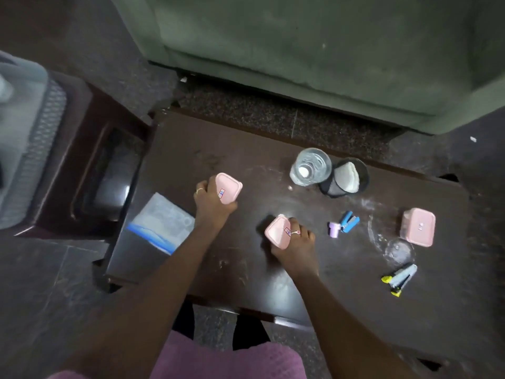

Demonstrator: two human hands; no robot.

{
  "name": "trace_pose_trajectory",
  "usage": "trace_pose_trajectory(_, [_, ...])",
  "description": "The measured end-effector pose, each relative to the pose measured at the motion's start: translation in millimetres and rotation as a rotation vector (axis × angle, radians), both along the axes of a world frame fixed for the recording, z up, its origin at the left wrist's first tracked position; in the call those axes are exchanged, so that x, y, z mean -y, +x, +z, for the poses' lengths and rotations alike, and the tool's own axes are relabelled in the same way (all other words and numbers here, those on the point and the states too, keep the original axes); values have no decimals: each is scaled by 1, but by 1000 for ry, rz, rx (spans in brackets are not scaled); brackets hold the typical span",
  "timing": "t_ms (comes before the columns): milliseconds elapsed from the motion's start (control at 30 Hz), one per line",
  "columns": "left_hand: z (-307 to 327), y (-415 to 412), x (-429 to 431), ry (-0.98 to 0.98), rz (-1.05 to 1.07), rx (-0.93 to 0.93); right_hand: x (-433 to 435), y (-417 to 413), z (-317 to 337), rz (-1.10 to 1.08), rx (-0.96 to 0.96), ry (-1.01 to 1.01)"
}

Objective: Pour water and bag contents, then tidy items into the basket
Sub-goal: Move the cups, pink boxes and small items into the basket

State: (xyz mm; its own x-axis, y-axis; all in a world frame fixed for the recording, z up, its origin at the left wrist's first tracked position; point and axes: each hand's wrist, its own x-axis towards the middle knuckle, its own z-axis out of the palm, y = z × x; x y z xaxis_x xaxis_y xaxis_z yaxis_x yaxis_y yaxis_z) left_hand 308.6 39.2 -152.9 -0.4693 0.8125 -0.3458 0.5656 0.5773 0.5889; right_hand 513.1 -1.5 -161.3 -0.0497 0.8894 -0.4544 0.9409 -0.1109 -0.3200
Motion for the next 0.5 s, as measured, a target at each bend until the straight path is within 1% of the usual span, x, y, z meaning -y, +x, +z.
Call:
trace_pose_trajectory(67, [12,-24,0,29,41,-3,-15,-31,7,-38,-94,28])
trace_pose_trajectory(133, [30,-64,-1,87,117,-38,-35,-76,19,-14,-183,34])
trace_pose_trajectory(233, [63,-140,-6,176,168,-193,-68,-155,41,87,-262,42])
trace_pose_trajectory(300, [84,-197,-8,232,208,-262,-90,-214,59,119,-321,51])
trace_pose_trajectory(433, [111,-289,-17,249,332,-301,-133,-318,93,236,-381,105])
trace_pose_trajectory(500, [114,-324,-24,207,415,-247,-148,-366,109,227,-449,90])
